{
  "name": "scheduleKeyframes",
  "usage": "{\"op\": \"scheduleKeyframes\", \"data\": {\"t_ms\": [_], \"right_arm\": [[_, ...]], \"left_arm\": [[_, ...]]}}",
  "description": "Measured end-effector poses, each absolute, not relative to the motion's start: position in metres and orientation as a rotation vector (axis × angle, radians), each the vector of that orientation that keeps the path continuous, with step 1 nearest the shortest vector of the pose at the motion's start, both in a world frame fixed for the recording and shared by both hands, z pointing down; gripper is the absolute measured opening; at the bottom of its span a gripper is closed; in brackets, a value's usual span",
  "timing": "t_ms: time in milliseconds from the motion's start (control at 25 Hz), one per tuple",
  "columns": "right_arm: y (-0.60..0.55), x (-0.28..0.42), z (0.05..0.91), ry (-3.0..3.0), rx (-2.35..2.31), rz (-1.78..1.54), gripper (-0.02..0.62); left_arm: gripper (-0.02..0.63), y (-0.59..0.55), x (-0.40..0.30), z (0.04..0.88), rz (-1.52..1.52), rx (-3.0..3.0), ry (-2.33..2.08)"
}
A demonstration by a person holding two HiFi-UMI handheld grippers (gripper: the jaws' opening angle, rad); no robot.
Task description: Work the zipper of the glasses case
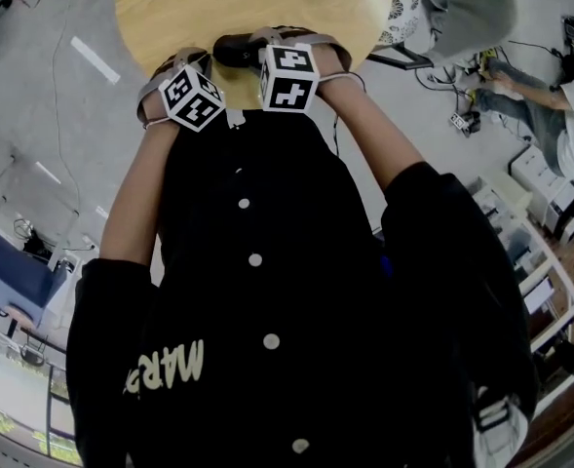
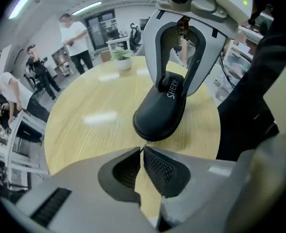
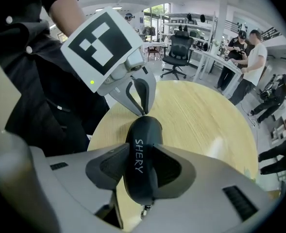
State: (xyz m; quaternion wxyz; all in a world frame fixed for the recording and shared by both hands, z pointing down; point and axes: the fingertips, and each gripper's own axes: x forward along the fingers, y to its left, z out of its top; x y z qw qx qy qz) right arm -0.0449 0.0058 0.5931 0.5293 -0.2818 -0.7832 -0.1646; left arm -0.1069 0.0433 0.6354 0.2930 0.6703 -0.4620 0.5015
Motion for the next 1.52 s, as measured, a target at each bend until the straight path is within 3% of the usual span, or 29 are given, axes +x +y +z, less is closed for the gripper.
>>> {"op": "scheduleKeyframes", "data": {"t_ms": [640, 1120, 1520], "right_arm": [[0.003, -0.041, 0.589, -1.89, -0.655, -0.395, 0.16], [0.001, -0.04, 0.59, -1.913, -0.603, -0.382, 0.163], [0.006, -0.032, 0.585, -2.03, -0.49, -0.243, 0.16]], "left_arm": [[0.02, 0.006, -0.112, 0.631, 1.804, 2.184, -0.754], [0.02, -0.02, -0.096, 0.626, 1.948, 2.366, -0.473], [0.028, -0.017, -0.094, 0.619, 1.999, 2.449, -0.547]]}}
